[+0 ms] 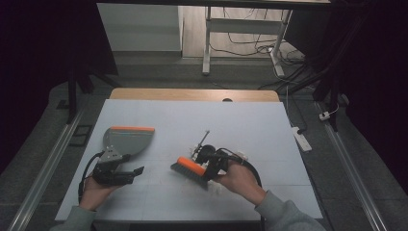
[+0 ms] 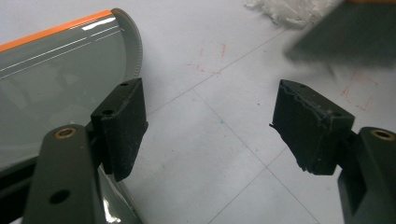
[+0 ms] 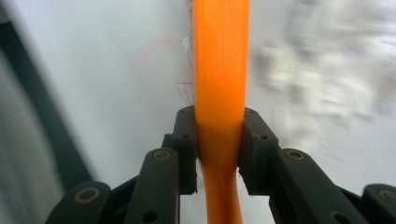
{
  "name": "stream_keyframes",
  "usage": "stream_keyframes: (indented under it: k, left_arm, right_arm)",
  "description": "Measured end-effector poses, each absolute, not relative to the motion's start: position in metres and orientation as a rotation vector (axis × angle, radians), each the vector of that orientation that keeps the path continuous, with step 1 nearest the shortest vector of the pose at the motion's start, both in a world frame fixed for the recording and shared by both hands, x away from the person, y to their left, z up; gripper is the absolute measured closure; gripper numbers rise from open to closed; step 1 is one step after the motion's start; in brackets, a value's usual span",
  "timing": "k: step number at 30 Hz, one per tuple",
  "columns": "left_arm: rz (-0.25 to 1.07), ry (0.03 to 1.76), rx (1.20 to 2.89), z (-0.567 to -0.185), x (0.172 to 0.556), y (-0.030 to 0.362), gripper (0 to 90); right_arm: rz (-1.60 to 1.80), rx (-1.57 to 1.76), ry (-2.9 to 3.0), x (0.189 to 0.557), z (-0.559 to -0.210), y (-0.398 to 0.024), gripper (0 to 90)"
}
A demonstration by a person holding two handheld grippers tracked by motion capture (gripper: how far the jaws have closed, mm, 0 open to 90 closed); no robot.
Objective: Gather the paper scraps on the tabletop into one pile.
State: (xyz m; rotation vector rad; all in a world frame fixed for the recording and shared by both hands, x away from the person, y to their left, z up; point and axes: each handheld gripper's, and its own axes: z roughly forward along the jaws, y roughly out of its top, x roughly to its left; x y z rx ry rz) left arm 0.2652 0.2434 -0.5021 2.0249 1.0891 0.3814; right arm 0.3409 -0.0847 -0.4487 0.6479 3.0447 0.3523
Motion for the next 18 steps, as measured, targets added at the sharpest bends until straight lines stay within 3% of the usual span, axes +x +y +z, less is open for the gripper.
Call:
stream_keyframes:
  k: [5,13,18]
  left_arm:
    - [0.382,1.093,2.025,-0.503,0.266,0.244,26.9]
    - [0.385,1.088,2.032,-0.502,0.265,0.243,26.8]
    - [0.384,1.089,2.026,-0.502,0.265,0.243,26.8]
  right_arm:
    - [0.494,0.744,3.004,0.356,-0.433,-0.106,70.7]
    - [0.639,0.712,2.932,0.346,-0.393,-0.131,70.7]
    - [0.615,0.640,3.020,0.333,-0.399,-0.143,70.7]
